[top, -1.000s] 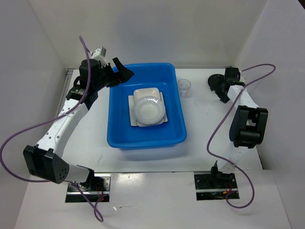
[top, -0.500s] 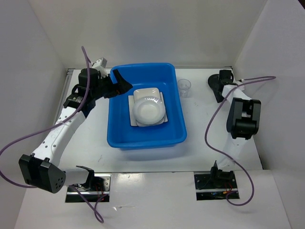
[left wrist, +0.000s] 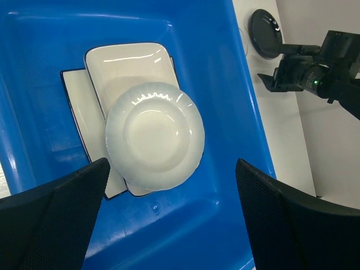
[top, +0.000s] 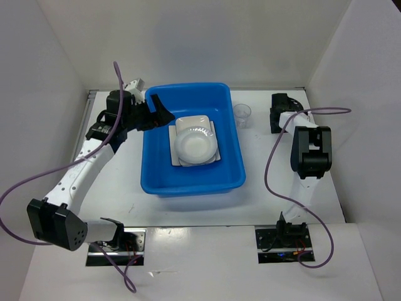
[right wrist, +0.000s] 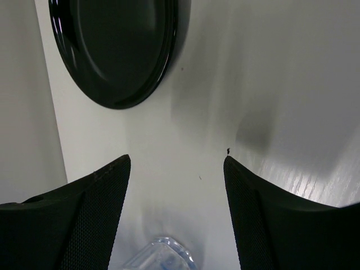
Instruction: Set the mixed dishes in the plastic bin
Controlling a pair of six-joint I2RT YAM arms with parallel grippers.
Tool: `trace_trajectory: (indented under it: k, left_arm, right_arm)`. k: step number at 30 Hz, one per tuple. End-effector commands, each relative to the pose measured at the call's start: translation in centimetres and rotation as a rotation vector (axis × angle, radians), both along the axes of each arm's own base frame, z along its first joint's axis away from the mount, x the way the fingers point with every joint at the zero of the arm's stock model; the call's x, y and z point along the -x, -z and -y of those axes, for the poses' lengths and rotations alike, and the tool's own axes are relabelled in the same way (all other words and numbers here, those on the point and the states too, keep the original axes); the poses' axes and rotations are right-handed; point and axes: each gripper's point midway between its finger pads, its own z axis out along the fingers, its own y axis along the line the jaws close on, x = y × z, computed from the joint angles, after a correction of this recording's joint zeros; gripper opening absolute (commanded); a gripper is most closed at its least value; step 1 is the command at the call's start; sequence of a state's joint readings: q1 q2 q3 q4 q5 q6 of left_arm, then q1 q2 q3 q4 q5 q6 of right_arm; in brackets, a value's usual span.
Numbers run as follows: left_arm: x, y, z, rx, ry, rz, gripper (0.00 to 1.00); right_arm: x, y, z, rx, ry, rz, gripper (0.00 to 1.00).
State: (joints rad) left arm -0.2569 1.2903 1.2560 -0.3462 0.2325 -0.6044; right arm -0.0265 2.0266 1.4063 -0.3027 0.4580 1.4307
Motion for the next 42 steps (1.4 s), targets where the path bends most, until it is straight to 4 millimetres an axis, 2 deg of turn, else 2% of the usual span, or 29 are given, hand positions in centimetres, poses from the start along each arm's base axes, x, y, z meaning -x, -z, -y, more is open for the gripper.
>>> trace_trajectory:
  k: [1, 7, 9, 10, 12, 13, 15, 18, 26, 27, 33, 34, 35, 36, 37, 40, 41, 42]
  left_arm:
    - [-0.5, 0.0, 0.1, -0.023, 0.015, 0.009, 0.99]
    - [-0.6, 0.4, 0.0, -0.039, 0.011, -0.003, 0.99]
    - [-0.6, 0.9, 0.0, -0.044, 0.011, -0.021, 0.99]
    - [-0.6, 0.9, 0.0, -0.044, 0.011, -0.021, 0.99]
    - [-0.6, 0.9, 0.0, -0.044, 0.011, -0.021, 0.99]
    - [-0.6, 0.9, 0.0, -0.044, 0.011, -0.021, 0.99]
    - [-0.5, 1.1, -0.1, -0.046, 0.012, -0.030, 0.99]
    - [-0.4, 1.4, 0.3, -0.040, 0.029, -0.041, 0.99]
    - [-0.5, 2.0, 0.6, -0.035, 0.046, -0.061, 0.99]
    - [-0.6, 2.4, 0.8, -0.032, 0.057, -0.072, 0.99]
    - [-0.9, 2.9, 1.1, -0.023, 0.061, -0.087, 0.99]
    - [-0.9, 2.9, 1.1, -0.023, 0.061, -0.087, 0.99]
    - [-0.9, 2.9, 1.1, -0.023, 0.061, -0.087, 0.99]
    - [-0.9, 2.9, 1.1, -0.023, 0.061, -0.087, 0.99]
    - [-0.9, 3.2, 1.2, -0.021, 0.069, -0.097, 0.99]
    - [-1.0, 3.5, 1.3, -0.016, 0.065, -0.110, 0.99]
    - [-1.0, 3.5, 1.3, -0.016, 0.065, -0.110, 0.99]
    - [-1.1, 3.4, 1.3, -0.014, 0.065, -0.101, 0.99]
  right_arm:
    - [-1.0, -1.3, 2.3, 0.046, 0.167, 0.086, 0.73]
    - [-0.6, -1.5, 3.1, 0.045, 0.251, 0.113, 0.73]
    - [-0.7, -0.9, 3.8, 0.043, 0.269, 0.107, 0.73]
    - [-1.1, -1.5, 4.4, 0.036, 0.288, 0.127, 0.73]
    - [-1.0, -0.6, 4.4, 0.034, 0.294, 0.102, 0.73]
    - [-1.3, -1.1, 4.9, 0.033, 0.304, 0.115, 0.73]
    - [-1.6, -0.5, 4.9, 0.030, 0.310, 0.111, 0.73]
    - [-2.2, -0.7, 4.8, 0.015, 0.311, 0.124, 0.73]
    - [-3.6, 0.9, 5.2, 0.017, 0.304, 0.102, 0.73]
    - [-3.9, 0.3, 5.7, 0.021, 0.306, 0.111, 0.73]
    - [-5.2, 0.8, 6.2, 0.014, 0.310, 0.118, 0.73]
    - [-5.2, 1.1, 6.8, 0.019, 0.315, 0.110, 0.73]
    - [-5.8, 0.3, 6.9, 0.018, 0.315, 0.131, 0.73]
    - [-5.7, 1.3, 6.9, 0.019, 0.315, 0.106, 0.73]
    - [-6.0, 0.8, 7.0, 0.031, 0.313, 0.114, 0.73]
    - [-6.0, 1.4, 7.6, 0.033, 0.322, 0.100, 0.66]
    - [-6.1, 1.4, 7.4, 0.025, 0.317, 0.099, 0.58]
    - [-6.2, 1.3, 7.4, 0.029, 0.310, 0.103, 0.53]
